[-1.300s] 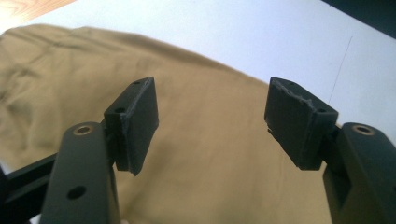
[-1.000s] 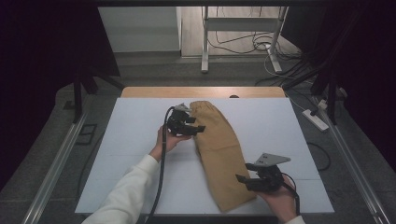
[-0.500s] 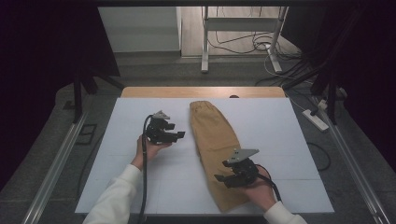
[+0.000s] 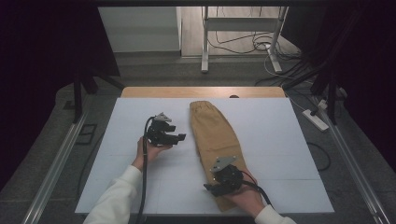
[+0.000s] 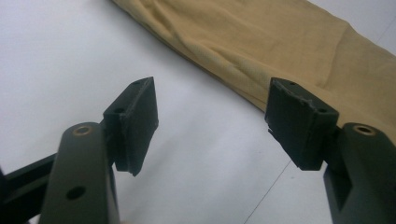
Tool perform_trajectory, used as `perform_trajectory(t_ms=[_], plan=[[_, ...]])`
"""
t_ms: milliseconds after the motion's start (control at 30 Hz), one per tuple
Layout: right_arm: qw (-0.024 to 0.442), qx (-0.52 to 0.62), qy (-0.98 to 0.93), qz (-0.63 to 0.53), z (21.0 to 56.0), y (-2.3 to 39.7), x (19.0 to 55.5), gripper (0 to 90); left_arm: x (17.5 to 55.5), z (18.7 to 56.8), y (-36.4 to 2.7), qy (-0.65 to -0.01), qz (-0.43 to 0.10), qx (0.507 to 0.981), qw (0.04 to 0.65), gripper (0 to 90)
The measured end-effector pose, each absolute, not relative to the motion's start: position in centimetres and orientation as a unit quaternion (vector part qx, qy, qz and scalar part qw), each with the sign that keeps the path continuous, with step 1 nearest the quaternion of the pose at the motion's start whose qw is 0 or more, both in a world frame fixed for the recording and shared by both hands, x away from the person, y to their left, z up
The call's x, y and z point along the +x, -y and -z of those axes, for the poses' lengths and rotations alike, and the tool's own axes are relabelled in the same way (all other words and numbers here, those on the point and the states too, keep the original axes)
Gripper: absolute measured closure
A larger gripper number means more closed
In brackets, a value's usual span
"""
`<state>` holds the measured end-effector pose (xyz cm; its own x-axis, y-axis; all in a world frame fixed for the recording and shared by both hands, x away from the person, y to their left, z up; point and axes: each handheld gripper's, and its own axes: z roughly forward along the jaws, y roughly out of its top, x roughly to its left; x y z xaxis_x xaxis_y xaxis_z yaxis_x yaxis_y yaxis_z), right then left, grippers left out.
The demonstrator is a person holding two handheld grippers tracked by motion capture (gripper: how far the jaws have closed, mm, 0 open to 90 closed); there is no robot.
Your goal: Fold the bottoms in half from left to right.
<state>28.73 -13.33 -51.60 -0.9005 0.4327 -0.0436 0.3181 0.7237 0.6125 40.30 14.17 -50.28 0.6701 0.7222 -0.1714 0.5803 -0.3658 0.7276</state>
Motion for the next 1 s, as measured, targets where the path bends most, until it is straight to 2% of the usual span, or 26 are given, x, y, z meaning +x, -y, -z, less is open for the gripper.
perform_trajectory(t_ms=[300,467,600,767,1000], plan=[[0.114,0.219,-0.927,-0.283,52.1,13.6,28.8,35.8,40.5,50.3,-13.7,-0.392,-0.091,0.826,0.394,33.0],[0.119,0.222,-0.928,-0.274,51.9,13.9,29.1,45.2,40.5,50.0,-13.8,-0.390,-0.095,0.823,0.401,33.0],[0.108,0.232,-0.929,-0.269,51.7,14.2,29.4,59.5,40.5,50.0,-14.0,-0.392,-0.096,0.822,0.402,32.9],[0.118,0.235,-0.930,-0.259,51.5,14.7,29.7,78.5,40.5,50.0,-14.0,-0.392,-0.096,0.822,0.402,32.9],[0.106,0.241,-0.928,-0.265,51.4,15.0,30.0,83.5,40.5,49.9,-14.0,-0.392,-0.097,0.822,0.401,32.5]])
